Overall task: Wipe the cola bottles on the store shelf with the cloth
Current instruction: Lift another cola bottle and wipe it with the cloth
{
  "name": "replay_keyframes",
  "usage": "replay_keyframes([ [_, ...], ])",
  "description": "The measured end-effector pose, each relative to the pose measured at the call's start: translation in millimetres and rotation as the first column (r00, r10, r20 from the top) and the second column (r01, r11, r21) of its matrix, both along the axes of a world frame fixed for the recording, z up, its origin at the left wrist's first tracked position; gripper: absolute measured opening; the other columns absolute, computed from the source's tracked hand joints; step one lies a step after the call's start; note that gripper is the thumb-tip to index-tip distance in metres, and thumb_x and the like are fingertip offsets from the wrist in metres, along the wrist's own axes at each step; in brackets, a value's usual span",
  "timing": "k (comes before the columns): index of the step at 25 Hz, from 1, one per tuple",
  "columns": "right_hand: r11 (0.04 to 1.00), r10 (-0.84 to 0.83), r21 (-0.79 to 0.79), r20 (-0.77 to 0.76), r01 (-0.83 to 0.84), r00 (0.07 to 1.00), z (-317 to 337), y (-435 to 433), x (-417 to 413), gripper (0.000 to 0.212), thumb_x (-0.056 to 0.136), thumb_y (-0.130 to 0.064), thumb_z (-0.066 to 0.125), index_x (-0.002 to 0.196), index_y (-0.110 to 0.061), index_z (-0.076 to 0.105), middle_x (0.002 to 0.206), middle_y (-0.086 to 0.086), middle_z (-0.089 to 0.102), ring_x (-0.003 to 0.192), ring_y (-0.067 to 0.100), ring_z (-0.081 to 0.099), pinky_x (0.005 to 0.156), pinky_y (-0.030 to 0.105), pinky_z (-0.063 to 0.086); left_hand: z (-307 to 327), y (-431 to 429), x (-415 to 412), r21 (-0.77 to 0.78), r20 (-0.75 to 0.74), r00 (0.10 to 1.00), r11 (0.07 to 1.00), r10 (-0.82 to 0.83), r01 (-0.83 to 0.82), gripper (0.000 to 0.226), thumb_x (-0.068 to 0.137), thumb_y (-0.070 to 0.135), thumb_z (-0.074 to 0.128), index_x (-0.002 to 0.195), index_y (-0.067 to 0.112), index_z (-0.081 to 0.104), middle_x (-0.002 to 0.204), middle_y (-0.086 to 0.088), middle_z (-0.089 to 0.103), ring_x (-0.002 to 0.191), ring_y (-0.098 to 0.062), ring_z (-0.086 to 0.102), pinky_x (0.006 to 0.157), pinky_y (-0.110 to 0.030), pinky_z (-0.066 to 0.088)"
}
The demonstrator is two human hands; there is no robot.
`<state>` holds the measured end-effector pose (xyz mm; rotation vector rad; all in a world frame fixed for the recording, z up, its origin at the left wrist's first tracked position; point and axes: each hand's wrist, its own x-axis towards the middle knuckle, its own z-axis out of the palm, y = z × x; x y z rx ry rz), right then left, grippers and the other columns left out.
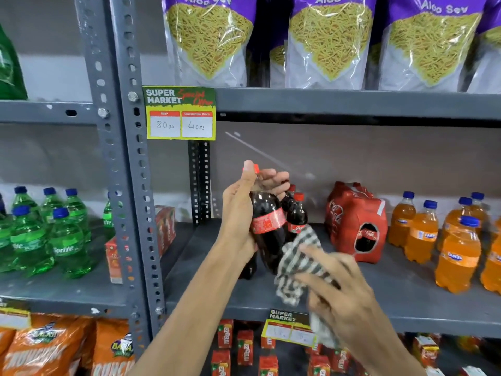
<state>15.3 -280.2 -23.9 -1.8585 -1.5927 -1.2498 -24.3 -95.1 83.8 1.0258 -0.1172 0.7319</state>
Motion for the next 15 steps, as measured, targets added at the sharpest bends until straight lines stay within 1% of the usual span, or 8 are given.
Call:
replay_keyframes([
  [2, 0.993, 0.042, 0.118, -0.107, -0.029, 0.993, 20, 3, 1, 0.019, 0.095, -0.022, 0.053, 0.110, -0.020, 0.064, 0.146, -0.002, 0.046, 0.113, 0.020, 0.046, 0.095, 0.026, 0.043, 3, 1, 4, -0.009, 0.028, 1.000, 1.000, -0.002, 0.002, 0.044, 0.099, 0.044, 0.052, 0.087, 0.006, 0.072, 0.095, -0.015, 0.080, 0.086, -0.025, 0.077, 0.079, -0.032, 0.062],
  [5, 0.968, 0.086, 0.250, -0.202, -0.034, 0.976, 51, 26, 0, 0.034, 0.097, -0.019, 0.055, 0.128, -0.022, 0.067, 0.144, -0.003, 0.047, 0.110, 0.017, 0.046, 0.106, 0.015, 0.034, 4, -6, 10, 0.094, 0.017, 1.000, 0.995, -0.023, 0.022, 0.046, 0.096, 0.046, 0.054, 0.090, 0.005, 0.073, 0.101, -0.016, 0.080, 0.093, -0.027, 0.076, 0.092, -0.041, 0.061],
  [6, 0.961, 0.086, 0.278, -0.251, -0.013, 0.964, 61, 36, -1, 0.037, 0.098, -0.020, 0.055, 0.134, -0.024, 0.064, 0.145, -0.004, 0.047, 0.108, 0.018, 0.046, 0.106, 0.014, 0.033, 1, -11, 11, 0.123, 0.000, 0.999, 0.991, -0.054, 0.054, 0.048, 0.095, 0.048, 0.055, 0.092, 0.004, 0.074, 0.100, -0.015, 0.080, 0.093, -0.028, 0.075, 0.092, -0.042, 0.061],
  [8, 0.949, 0.058, 0.314, -0.288, 0.037, 0.956, 72, 50, -3, 0.040, 0.098, -0.018, 0.055, 0.137, -0.023, 0.061, 0.146, -0.002, 0.049, 0.107, 0.020, 0.046, 0.106, 0.017, 0.036, -6, -18, 15, 0.158, -0.044, 0.996, 0.984, -0.073, 0.079, 0.047, 0.093, 0.050, 0.055, 0.087, 0.009, 0.077, 0.093, -0.011, 0.078, 0.085, -0.025, 0.073, 0.084, -0.039, 0.061],
  [10, 0.971, -0.008, 0.235, -0.171, 0.048, 0.985, 57, 50, -1, 0.038, 0.097, -0.014, 0.057, 0.134, -0.017, 0.063, 0.146, 0.003, 0.053, 0.111, 0.022, 0.046, 0.106, 0.024, 0.039, -5, -14, 22, 0.140, -0.053, 0.995, 0.986, -0.081, 0.088, 0.046, 0.087, 0.053, 0.058, 0.084, 0.011, 0.076, 0.099, -0.014, 0.078, 0.089, -0.027, 0.074, 0.086, -0.041, 0.060],
  [12, 0.999, -0.021, 0.030, 0.012, 0.021, 1.000, 26, 37, 6, 0.034, 0.094, -0.012, 0.060, 0.126, -0.018, 0.066, 0.148, 0.001, 0.052, 0.115, 0.023, 0.049, 0.104, 0.029, 0.044, -2, -3, 30, 0.093, -0.005, 0.996, 0.991, -0.092, 0.092, 0.046, 0.082, 0.050, 0.059, 0.082, 0.007, 0.075, 0.100, -0.017, 0.080, 0.093, -0.028, 0.077, 0.085, -0.035, 0.063],
  [13, 0.998, -0.019, -0.063, 0.054, 0.022, 0.998, 11, 26, 12, 0.031, 0.092, -0.012, 0.060, 0.121, -0.020, 0.067, 0.148, -0.002, 0.052, 0.114, 0.022, 0.050, 0.101, 0.030, 0.047, -2, 2, 34, 0.102, 0.034, 0.997, 0.992, -0.072, 0.068, 0.046, 0.081, 0.048, 0.059, 0.083, 0.005, 0.075, 0.098, -0.016, 0.081, 0.093, -0.027, 0.078, 0.083, -0.033, 0.063],
  [15, 0.994, -0.034, -0.107, -0.014, 0.032, 0.999, -4, 4, 31, 0.026, 0.091, -0.016, 0.056, 0.112, -0.022, 0.070, 0.146, -0.009, 0.053, 0.106, 0.013, 0.048, 0.095, 0.024, 0.048, -4, 6, 40, 0.163, 0.086, 0.996, 0.987, -0.007, -0.007, 0.044, 0.084, 0.044, 0.057, 0.088, 0.002, 0.071, 0.092, -0.013, 0.082, 0.090, -0.025, 0.077, 0.079, -0.029, 0.061],
])
